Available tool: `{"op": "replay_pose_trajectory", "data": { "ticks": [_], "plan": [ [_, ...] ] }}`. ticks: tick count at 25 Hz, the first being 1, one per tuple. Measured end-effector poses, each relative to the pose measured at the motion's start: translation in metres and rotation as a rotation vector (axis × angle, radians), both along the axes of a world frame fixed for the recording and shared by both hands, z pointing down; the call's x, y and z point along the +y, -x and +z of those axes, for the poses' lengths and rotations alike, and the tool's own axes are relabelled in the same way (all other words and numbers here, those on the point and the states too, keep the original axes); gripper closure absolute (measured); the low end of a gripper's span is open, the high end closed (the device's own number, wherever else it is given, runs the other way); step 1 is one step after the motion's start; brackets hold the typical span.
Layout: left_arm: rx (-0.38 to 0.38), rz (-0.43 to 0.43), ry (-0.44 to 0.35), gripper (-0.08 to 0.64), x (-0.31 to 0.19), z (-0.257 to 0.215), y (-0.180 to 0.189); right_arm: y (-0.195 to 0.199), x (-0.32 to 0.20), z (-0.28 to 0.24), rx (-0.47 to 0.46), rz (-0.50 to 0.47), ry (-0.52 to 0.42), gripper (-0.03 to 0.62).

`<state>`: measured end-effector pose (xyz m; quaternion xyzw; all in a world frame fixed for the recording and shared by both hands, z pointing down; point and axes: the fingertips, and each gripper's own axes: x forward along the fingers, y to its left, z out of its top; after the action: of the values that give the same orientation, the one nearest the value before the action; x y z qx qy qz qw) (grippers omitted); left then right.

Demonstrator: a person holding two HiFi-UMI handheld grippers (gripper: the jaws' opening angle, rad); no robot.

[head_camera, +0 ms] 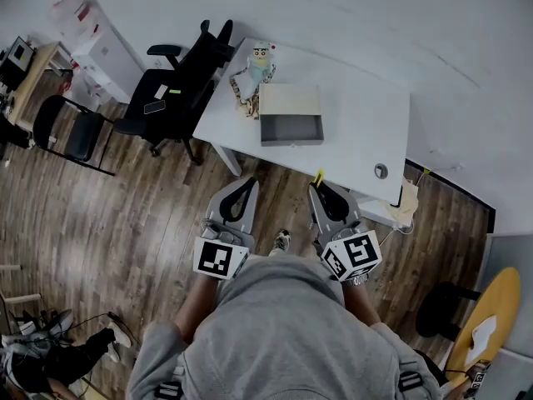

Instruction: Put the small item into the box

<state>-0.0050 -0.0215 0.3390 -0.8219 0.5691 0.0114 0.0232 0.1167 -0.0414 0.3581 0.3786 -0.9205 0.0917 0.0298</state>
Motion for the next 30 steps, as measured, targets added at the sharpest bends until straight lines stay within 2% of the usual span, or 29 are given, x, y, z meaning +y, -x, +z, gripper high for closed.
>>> {"op": "replay_pose_trajectory", "data": {
  "ticks": [6, 10, 14, 18, 27, 30],
  "plan": [
    [0.016, -0.022, -0.004, 0.557, -0.016, 0.005, -0.013, -0.019, -0.018, 0.007, -0.005, 0.001, 0.019, 0.531],
    [0.009, -0.012, 0.044, 0.557, -0.021, 0.011, -0.022, -0.028, -0.026, 0.012, -0.002, 0.01, 0.03, 0.531],
    [0.016, -0.016, 0.014, 0.557, -0.031, 0.009, -0.023, -0.031, -0.033, 0.015, -0.002, 0.008, 0.039, 0.531],
    [0.018, -0.017, 0.024, 0.557, -0.04, 0.012, -0.024, -0.032, -0.039, 0.022, 0.006, 0.007, 0.055, 0.531],
    [0.026, 0.03, 0.035, 0.557, -0.085, 0.023, -0.027, -0.034, -0.077, 0.033, 0.025, 0.043, 0.069, 0.531],
    [0.009, 0.062, 0.079, 0.557, -0.107, 0.026, -0.032, -0.035, -0.096, 0.036, 0.032, 0.062, 0.08, 0.531]
  ]
}}
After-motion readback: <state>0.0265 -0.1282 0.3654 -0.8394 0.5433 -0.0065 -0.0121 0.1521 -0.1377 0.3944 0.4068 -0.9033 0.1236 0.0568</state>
